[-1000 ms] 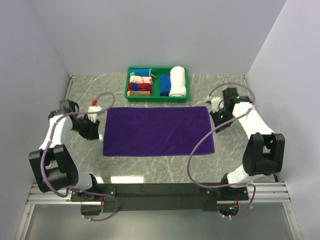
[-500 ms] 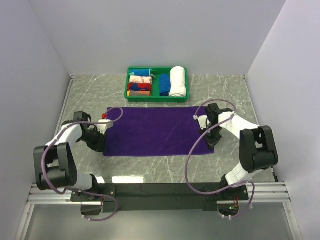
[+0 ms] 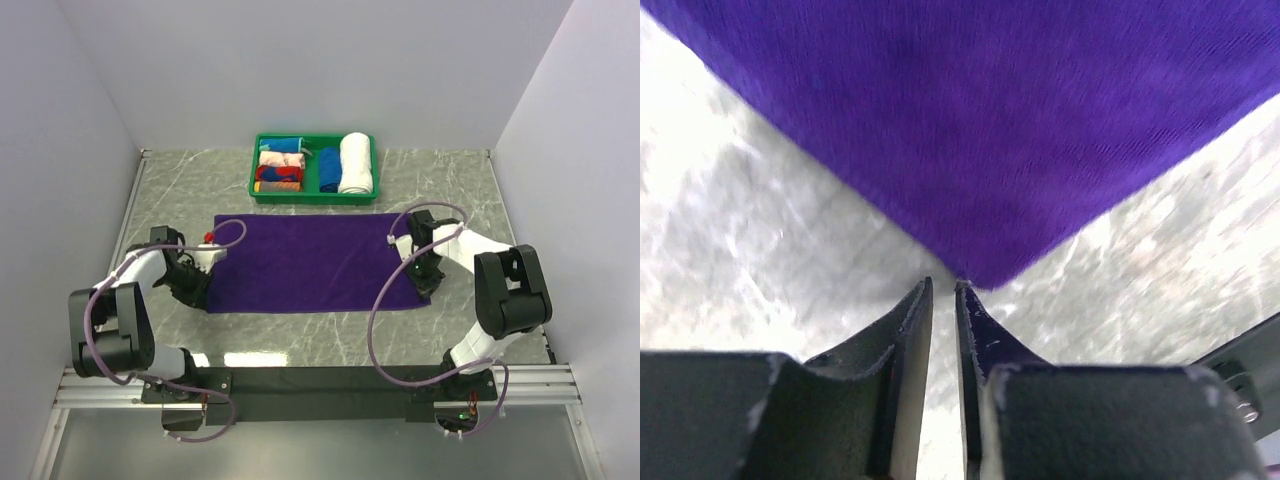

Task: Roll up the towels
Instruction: Fold the towel

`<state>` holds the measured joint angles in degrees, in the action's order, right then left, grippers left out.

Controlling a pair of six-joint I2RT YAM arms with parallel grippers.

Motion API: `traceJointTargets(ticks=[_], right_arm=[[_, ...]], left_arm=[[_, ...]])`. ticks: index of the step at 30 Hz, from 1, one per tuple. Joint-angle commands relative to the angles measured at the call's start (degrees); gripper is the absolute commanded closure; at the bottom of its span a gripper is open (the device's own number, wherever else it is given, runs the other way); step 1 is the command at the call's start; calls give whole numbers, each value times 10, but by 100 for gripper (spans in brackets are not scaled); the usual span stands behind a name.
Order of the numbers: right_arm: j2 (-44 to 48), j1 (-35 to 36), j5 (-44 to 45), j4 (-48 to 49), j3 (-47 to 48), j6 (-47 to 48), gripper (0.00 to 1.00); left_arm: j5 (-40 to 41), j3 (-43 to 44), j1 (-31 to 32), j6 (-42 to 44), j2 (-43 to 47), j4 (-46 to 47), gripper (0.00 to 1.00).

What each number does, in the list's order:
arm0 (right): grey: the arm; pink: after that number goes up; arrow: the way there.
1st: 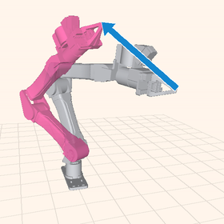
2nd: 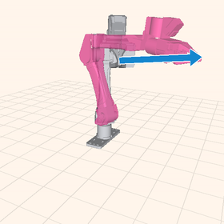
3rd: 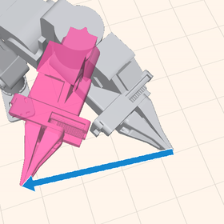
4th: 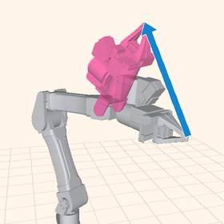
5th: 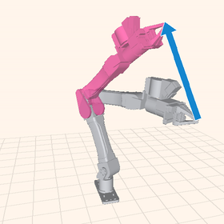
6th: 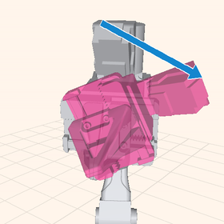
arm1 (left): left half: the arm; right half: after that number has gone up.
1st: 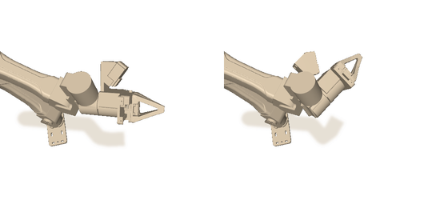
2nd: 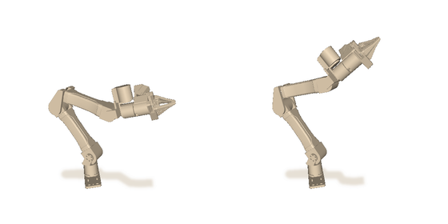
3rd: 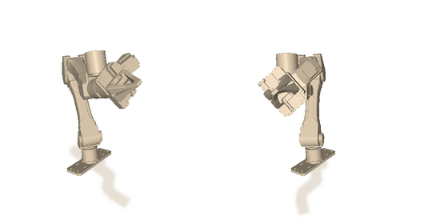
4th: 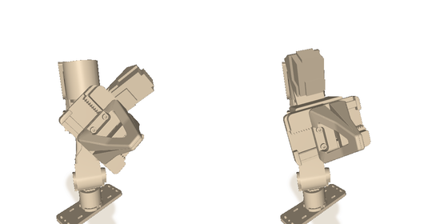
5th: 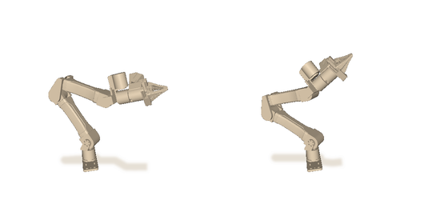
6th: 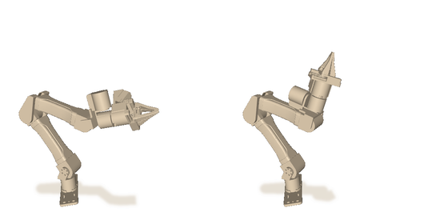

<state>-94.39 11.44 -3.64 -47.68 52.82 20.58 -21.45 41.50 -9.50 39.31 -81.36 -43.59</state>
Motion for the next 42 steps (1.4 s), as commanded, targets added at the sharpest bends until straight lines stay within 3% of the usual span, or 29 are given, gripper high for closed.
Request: traceJointTargets(ticks=[1, 3, 6, 10, 13, 20, 27, 31, 42], right_arm=[[18, 3, 34, -20, -43, 22, 100], [26, 4, 30, -22, -51, 24, 99], [30, 3, 21, -29, -30, 23, 90], [46, -11, -28, -66, 58, 22, 62], [37, -41, -65, -86, 160, 17, 54], [-94, -104, -108, -60, 373, -31, 58], [-270, -112, -106, -68, 562, -65, 61], [-324, -112, -104, -80, 609, -70, 59], [-381, -110, -68, -44, 591, -77, 57]], left_arm=[[55, -23, -3, 31, 23, -25, 78], [53, -15, -3, 34, 26, -33, 79], [28, 28, -3, 27, 15, -60, 78], [-29, 137, -3, 16, -23, -104, 70], [-70, 252, -5, -7, -74, -126, 61], [-119, 478, -7, -126, -223, -60, 54], [-94, 593, -7, -207, -346, -9, 54], [-82, 625, -8, -219, -385, -4, 53], [-73, 638, 7, -211, -427, 6, 50]])
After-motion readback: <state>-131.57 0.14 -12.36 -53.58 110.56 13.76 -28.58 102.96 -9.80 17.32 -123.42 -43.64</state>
